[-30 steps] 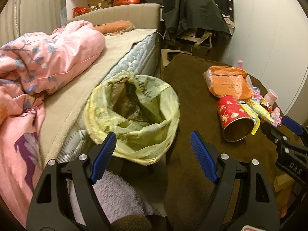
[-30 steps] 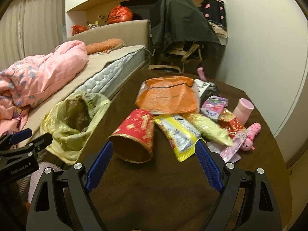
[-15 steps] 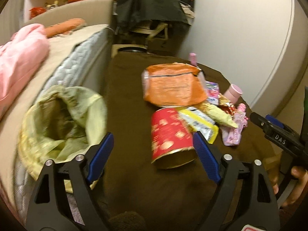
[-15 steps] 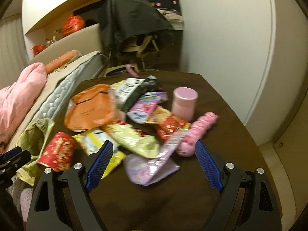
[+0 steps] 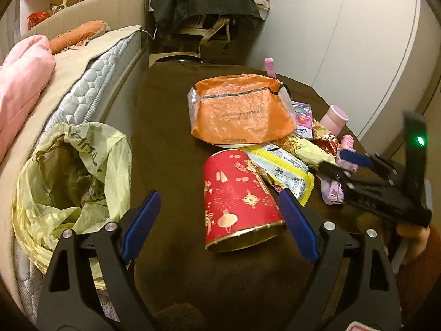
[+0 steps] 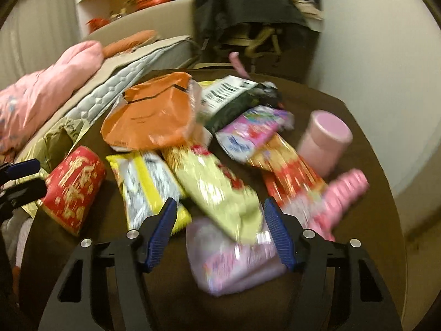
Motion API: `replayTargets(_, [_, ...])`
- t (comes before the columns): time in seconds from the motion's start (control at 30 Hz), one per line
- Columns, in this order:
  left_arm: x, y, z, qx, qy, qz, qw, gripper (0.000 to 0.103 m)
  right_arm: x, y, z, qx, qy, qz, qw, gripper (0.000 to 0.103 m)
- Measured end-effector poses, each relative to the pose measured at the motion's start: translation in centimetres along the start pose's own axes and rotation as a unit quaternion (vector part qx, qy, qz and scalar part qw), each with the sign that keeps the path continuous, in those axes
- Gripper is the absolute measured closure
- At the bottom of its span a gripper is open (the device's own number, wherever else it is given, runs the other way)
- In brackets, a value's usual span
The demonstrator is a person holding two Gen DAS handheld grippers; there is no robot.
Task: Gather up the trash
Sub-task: 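Grasp the red paper cup with the left tool while the right grasps a yellow snack wrapper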
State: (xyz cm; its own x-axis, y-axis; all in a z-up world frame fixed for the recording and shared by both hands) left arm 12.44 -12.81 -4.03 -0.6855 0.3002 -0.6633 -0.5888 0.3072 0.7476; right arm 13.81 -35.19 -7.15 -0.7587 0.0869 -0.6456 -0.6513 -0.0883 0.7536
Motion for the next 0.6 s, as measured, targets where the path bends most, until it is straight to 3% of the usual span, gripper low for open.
replayTargets(0.13, [0.0, 0.0, 0.3, -0.003, 0.012, 0.006, 0.9999, 0.020, -1.9, -2.9, -0.5, -0.025, -0.005, 0.041, 0.999, 0.042])
replayTargets(0.23, [-0.1, 0.0, 0.1, 0.000, 0.008, 0.009, 0.9999, 0.020, -1.8, -3.1, -0.9, -0.059, -0.017, 0.064, 0.996, 0.053])
replayTargets(0.37, [-0.1, -0.1, 0.1, 0.004, 0.005, 0.013, 0.9999, 0.022, -0.6, -1.6, -0.8, -0.066, -0.017, 0.061, 0.996, 0.074])
replayTargets(0.43, [0.0, -0.2, 0.1, 0.006, 0.007, 0.014, 0.9999, 0.022, 0.2, -0.7, -0.9, -0.064, -0.020, 0.058, 0.996, 0.078])
replayTargets(0.47, [0.1, -0.2, 0.1, 0.009, 0.007, 0.015, 0.9998, 0.023, 0.5, -0.2, -0.9, -0.064, -0.024, 0.057, 0.996, 0.086])
replayTargets(0.6, [0.4, -0.3, 0.1, 0.022, 0.007, 0.023, 0.9995, 0.027, 1.4, 2.1, -1.6, -0.066, -0.053, 0.038, 0.996, 0.086])
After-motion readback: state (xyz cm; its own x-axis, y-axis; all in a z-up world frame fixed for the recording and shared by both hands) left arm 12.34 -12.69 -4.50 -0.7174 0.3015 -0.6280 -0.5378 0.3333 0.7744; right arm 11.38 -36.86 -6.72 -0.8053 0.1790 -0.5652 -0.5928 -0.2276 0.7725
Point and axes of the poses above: each gripper's, at about its wrist camera, not at the fingertips, and y roughly against the way its jaws point, z to its left, x to its underside, the point moved 4 cm from there along -y, roughly the way its jaws point, and after that the axes turned 9 degrees about -y, right-handed, at the moved point
